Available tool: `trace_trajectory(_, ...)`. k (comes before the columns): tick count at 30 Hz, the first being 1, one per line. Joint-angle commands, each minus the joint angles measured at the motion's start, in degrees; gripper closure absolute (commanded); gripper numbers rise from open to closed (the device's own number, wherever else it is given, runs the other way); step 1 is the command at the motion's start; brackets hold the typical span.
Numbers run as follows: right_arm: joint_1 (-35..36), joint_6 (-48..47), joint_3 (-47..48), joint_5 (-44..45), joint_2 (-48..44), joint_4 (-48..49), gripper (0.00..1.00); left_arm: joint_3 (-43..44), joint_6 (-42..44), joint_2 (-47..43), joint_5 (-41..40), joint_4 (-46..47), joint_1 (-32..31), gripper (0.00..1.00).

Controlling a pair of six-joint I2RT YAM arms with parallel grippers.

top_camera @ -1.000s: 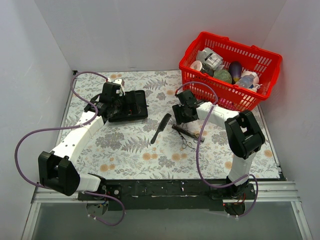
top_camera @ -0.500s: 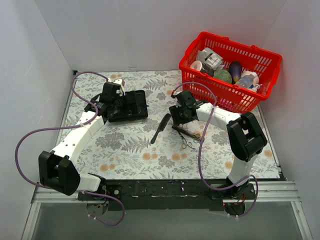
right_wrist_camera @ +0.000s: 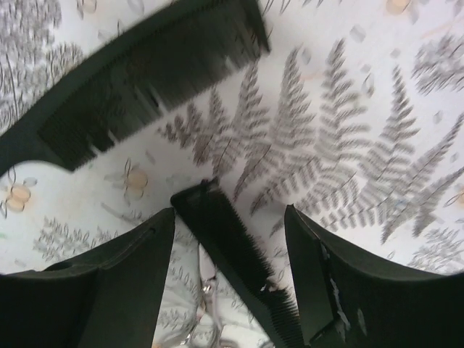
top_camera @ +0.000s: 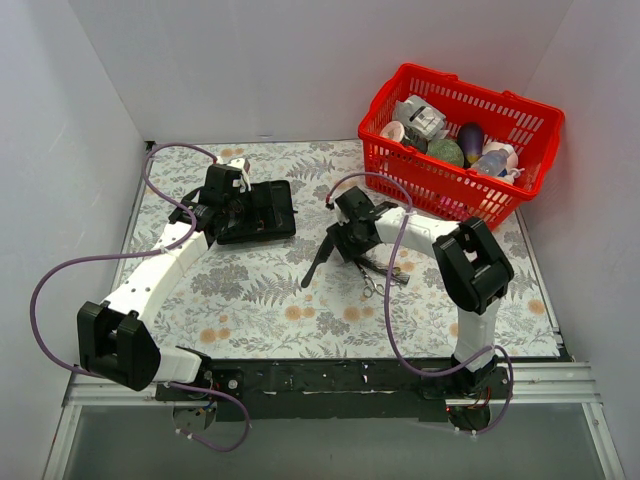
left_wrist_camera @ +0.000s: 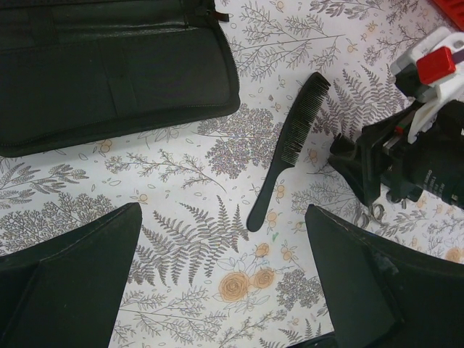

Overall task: Sort the hair-cutting tools
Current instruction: Pick up the comb at the center of the board.

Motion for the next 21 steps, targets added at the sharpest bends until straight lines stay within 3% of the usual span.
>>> trace_trajectory(1, -0.14, -2.30, 4.43, 2.62, 2.10, 0.11, 0.30, 0.03, 0.67, -0.48, 0.80, 0.89, 0.10, 0.02)
trace_trajectory(5, 0.13, -2.22, 3.91, 1.82, 2.19, 0.72, 0.35, -0.14, 0.67, -0.57, 0.80, 0.80, 0.10, 0.02)
trace_trajectory(11, 0.39, -2.22, 2.95, 2.88, 0.88, 0.81, 0.57, -0.31, 0.67, -0.48, 0.97, 0.98, 0.10, 0.02)
trace_trajectory(21, 0.57, -2.22, 4.26, 3.14, 0.00, -0.25, 0.73, -0.31, 0.67, -0.66, 1.06, 0.89, 0.19, 0.02)
